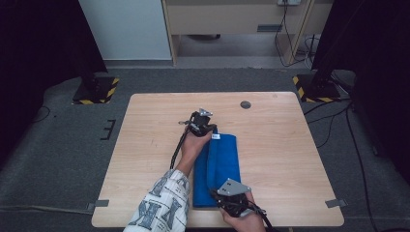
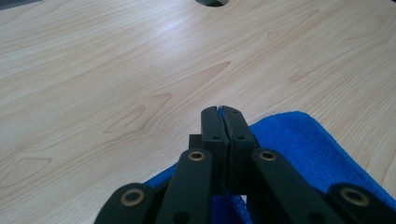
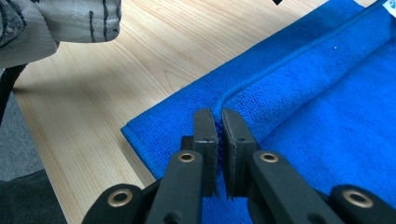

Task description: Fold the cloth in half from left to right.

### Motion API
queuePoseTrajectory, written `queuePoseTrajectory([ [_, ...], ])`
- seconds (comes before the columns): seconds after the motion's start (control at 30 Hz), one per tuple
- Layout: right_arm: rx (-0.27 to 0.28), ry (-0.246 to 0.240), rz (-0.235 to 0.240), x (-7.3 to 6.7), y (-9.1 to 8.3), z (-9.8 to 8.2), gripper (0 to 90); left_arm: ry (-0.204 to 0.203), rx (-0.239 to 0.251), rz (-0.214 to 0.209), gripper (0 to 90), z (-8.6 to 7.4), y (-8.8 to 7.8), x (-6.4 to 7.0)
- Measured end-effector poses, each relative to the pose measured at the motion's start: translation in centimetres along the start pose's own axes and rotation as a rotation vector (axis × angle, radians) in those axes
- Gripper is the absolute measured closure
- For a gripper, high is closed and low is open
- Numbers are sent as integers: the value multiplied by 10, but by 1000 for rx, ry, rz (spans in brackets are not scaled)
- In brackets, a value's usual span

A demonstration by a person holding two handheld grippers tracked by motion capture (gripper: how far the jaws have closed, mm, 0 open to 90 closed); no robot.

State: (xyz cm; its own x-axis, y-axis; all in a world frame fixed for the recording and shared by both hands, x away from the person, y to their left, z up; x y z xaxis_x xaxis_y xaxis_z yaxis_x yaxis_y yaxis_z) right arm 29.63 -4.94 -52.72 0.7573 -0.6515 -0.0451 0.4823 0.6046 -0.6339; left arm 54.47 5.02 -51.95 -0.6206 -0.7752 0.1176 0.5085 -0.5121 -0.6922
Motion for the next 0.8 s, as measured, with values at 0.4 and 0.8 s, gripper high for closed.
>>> queuePoseTrajectory([
  [0.4, -6, 1, -13, 3, -6, -6, 859, -12, 12, -5, 885, 3, 2, 6],
  [0.8, -14, 12, -23, 9, -13, -11, 856, -13, 13, -13, 885, 5, 6, 13],
])
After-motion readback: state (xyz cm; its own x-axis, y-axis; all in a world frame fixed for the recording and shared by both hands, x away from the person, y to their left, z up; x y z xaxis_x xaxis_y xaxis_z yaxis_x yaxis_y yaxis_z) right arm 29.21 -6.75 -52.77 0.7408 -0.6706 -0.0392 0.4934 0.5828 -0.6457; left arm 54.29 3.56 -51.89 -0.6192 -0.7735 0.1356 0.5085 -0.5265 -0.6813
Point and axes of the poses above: each handheld gripper's, and its own axes: y roughly forward along the jaws, z roughly out of its top, x roughly to its right, the point moved 4 cm from there along y, roughly forward along the jaws, and after that the axes turned 4 degrees about -x, right-handed, at the moved point
